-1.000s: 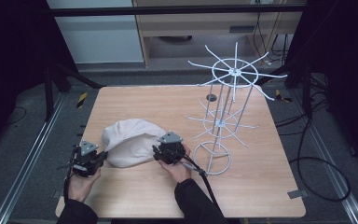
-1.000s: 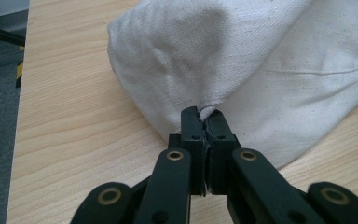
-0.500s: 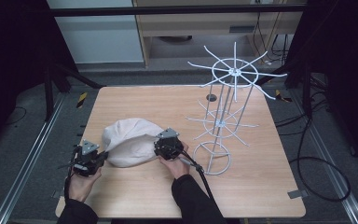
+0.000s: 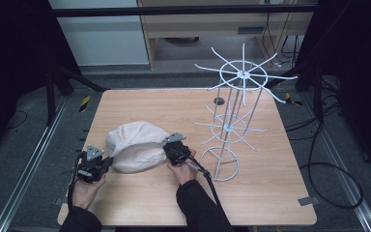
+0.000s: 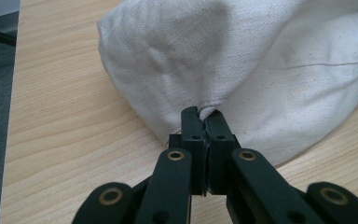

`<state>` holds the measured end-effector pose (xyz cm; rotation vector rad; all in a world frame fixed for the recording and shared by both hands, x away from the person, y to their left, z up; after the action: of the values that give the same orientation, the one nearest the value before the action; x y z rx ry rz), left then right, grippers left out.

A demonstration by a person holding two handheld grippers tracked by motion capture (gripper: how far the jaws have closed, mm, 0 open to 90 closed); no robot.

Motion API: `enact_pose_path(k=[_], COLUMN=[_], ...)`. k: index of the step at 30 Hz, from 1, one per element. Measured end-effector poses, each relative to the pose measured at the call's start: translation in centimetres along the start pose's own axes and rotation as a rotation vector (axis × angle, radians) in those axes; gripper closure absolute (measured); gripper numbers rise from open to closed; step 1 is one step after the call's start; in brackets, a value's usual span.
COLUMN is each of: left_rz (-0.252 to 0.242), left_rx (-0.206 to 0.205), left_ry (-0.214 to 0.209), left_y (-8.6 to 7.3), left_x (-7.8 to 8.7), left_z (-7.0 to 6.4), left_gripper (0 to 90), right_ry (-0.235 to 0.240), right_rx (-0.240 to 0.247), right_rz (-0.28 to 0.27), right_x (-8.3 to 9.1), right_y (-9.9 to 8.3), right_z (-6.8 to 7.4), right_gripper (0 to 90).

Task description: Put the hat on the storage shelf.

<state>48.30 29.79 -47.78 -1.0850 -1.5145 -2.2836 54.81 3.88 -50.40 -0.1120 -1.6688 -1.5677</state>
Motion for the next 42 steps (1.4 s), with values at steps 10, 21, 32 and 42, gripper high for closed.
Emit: enact_pose_path(k=[10, 21, 32, 42], left_rz=[-0.029, -0.038, -0.042, -0.035], left_rx=[0.016, 0.044, 0.063, 0.064], left_ry=[0.020, 0.047, 0.043, -0.003], left_y=[1.4, 3.5, 4.4, 3.8], left_x=[-0.5, -2.7, -4.7, -2.9], left_z=[0.1, 0.3, 0.3, 0.1], left_gripper=[88.9, 88.9, 88.6, 64.7], right_ry=[0.102, 0.203, 0.272, 0.271], right_rx=[0.037, 0.036, 0.033, 0.034], right_rz=[0.008, 0.028, 0.028, -0.011], right_x=[4.0, 6.9, 6.7, 8.1], right_y=[-0.8, -3.9, -5.5, -5.2], right_z=[0.2, 3.3, 7.4, 6.6], right_gripper=[90.0, 90.0, 90.0, 79.7])
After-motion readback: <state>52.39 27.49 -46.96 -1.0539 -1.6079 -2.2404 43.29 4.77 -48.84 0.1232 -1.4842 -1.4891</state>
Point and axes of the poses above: each handheld gripper's, and its own axes: x roughly backward along the jaws, y roughly out of its top, z roughly to its left, the point moved 3 cm from there along -x, roughly forward along the jaws, and after that the axes turned 10 degrees about -x, right-handed, at the moved point
